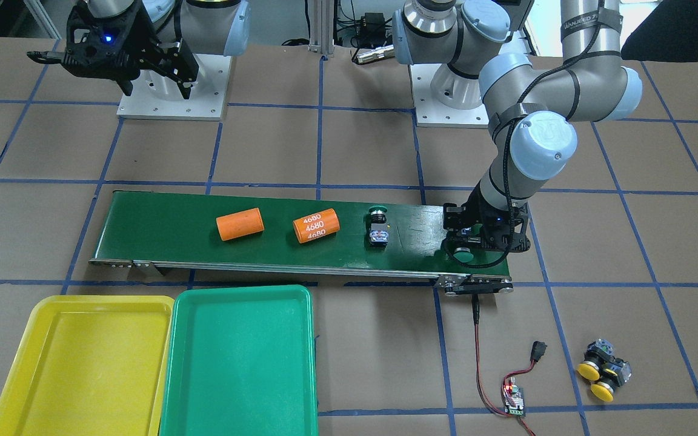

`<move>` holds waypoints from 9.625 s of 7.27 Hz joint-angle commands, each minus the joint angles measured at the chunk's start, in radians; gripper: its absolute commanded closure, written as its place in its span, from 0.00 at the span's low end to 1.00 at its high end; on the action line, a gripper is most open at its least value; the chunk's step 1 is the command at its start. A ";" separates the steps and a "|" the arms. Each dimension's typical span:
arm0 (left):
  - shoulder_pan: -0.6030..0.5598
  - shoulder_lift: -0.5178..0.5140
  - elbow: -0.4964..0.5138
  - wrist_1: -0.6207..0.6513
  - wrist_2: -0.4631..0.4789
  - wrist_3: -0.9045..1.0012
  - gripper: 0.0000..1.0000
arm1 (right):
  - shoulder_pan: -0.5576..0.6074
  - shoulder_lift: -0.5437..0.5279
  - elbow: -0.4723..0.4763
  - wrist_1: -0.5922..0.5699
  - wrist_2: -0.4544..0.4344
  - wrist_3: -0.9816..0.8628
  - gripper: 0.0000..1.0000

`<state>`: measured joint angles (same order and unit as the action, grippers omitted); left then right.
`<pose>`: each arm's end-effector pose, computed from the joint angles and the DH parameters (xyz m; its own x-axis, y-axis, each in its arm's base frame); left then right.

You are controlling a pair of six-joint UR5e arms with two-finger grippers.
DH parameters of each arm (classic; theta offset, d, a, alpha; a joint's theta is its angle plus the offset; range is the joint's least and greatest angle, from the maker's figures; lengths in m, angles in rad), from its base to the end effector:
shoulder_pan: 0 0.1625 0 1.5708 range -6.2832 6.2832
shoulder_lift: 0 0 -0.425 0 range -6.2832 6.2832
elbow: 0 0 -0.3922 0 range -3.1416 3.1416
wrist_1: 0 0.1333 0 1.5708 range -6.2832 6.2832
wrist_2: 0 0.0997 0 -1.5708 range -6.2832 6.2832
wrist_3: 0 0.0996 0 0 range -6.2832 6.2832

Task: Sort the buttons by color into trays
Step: 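Place the green button on the belt while the right arm lowers, then grasp a belt green button with right gripper while left grasps yellow button, then carry green button into green tray while left places yellow button, then grasp second green button with right gripper while left places yellow button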

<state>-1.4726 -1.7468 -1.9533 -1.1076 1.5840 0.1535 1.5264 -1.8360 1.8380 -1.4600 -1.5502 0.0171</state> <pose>-0.0826 -0.5073 0.2645 -0.9984 0.0558 0.0016 0.0557 0.9938 0.0961 0.1189 -0.3743 0.4617 -0.9978 0.0637 -0.0185 0.0612 0.9917 0.1129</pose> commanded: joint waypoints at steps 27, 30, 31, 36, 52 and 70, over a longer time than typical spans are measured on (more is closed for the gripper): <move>0.312 -0.601 0.868 -0.479 -0.104 0.853 0.77 | 0.454 0.570 -0.074 -0.543 0.005 0.399 0.00; 0.249 -0.351 0.549 -0.480 -0.104 0.528 0.81 | 0.420 0.636 -0.075 -0.543 0.002 0.396 0.05; 0.233 -0.261 0.448 -0.444 -0.101 0.430 1.00 | 0.410 0.632 -0.074 -0.540 0.008 0.403 0.59; 0.083 -0.005 0.033 -0.111 -0.076 0.083 1.00 | 0.391 0.598 -0.103 -0.540 0.045 0.406 1.00; 0.322 -0.488 0.562 -0.008 0.014 1.362 0.00 | 0.178 0.857 -0.338 -0.666 -0.061 0.199 0.48; 0.046 -0.004 0.052 -0.121 -0.032 -0.063 1.00 | 0.333 0.604 -0.137 -0.358 0.030 0.388 0.01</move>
<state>-1.3758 -1.7838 -1.8414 -1.2813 1.5510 0.1561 1.8645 -1.2454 1.6934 -1.8151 -1.5211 0.4055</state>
